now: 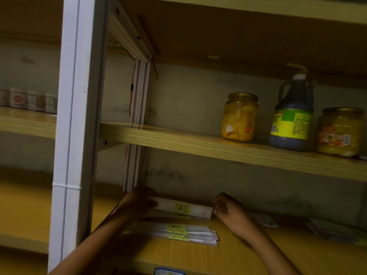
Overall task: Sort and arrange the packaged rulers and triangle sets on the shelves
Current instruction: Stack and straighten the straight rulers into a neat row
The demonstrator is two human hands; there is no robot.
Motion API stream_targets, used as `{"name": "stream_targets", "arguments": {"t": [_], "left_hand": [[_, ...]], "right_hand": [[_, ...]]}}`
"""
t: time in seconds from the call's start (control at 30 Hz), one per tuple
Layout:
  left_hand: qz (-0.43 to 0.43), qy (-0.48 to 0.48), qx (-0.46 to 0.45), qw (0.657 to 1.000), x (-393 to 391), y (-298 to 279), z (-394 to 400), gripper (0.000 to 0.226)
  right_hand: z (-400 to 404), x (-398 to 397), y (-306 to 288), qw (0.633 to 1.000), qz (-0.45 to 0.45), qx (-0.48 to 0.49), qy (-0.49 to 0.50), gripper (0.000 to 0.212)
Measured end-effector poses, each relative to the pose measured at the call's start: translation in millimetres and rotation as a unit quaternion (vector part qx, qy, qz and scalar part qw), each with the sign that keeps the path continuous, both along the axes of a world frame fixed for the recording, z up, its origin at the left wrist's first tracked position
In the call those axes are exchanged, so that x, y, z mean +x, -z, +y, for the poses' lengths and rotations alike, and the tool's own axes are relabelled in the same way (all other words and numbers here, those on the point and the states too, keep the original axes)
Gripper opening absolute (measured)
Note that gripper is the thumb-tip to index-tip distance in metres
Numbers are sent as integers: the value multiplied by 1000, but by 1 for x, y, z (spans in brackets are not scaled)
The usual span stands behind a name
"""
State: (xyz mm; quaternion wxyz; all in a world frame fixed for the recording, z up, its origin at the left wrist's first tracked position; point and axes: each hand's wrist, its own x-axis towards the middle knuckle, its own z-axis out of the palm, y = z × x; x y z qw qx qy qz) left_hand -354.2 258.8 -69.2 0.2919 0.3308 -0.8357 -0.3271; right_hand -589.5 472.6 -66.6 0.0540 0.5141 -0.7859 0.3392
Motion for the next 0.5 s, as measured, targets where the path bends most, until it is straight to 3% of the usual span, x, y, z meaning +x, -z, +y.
{"name": "stream_targets", "arguments": {"t": [0.1, 0.23, 0.5], "left_hand": [[82, -19, -24, 996, 9, -4, 14, 18], [114, -41, -76, 990, 20, -13, 22, 17], [127, -35, -56, 990, 35, -23, 18, 13]], "right_hand": [[-9, -3, 8, 1000, -8, 13, -4, 14], [-20, -9, 15, 999, 2, 54, -3, 15], [-34, -13, 10, 989, -20, 148, -4, 33]]}}
